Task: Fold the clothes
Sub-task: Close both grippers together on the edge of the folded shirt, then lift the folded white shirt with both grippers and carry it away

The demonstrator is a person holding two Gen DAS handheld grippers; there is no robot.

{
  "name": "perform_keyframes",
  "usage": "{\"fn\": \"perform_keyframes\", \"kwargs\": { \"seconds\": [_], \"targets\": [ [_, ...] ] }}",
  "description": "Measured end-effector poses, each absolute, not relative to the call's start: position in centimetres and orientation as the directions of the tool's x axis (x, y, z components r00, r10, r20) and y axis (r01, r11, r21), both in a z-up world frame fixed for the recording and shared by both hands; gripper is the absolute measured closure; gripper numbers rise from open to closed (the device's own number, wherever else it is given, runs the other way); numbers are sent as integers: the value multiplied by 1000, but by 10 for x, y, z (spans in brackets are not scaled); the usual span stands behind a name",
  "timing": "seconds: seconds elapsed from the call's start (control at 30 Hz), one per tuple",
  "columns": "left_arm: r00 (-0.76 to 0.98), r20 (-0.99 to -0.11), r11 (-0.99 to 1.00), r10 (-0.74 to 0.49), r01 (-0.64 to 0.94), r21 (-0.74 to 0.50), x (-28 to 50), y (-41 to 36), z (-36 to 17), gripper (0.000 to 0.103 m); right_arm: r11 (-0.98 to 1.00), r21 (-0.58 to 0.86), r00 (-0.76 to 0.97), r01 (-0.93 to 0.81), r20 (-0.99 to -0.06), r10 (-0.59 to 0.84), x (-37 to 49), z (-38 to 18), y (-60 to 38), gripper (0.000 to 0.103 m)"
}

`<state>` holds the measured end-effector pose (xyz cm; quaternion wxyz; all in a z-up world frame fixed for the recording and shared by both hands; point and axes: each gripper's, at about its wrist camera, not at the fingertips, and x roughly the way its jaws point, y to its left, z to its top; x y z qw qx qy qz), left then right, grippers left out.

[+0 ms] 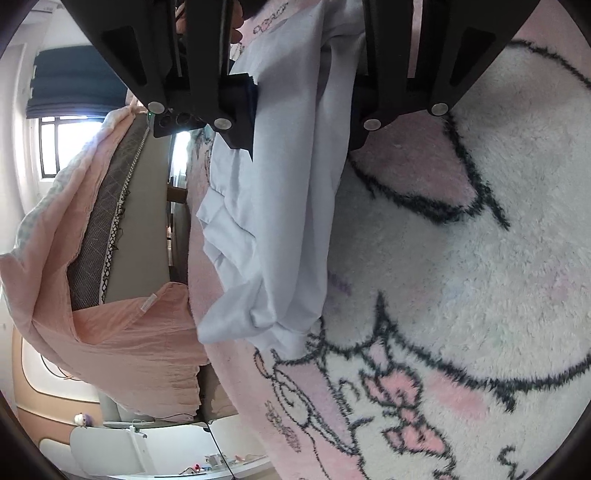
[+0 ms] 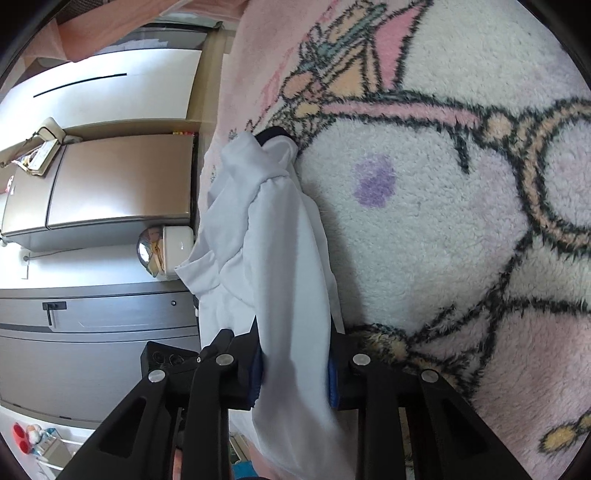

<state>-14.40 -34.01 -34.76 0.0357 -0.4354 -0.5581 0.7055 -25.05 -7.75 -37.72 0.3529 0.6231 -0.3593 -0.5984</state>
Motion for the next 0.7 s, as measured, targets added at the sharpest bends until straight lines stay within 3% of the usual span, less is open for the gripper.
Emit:
{"fn": "perform_keyframes", "kwargs": {
  "seconds": [0.37, 0.7],
  "targets": [
    [-610, -590, -500, 529, 337, -797, -158, -302, -279, 76, -479, 876, -46, 55, -477, -878, -256, -312, -50, 79],
    [-577, -570, -573, 584, 204, -794, -183, -225, -214, 76, -419, 906, -182, 60, -402, -897, -249, -254, 43, 79]
  ]
}}
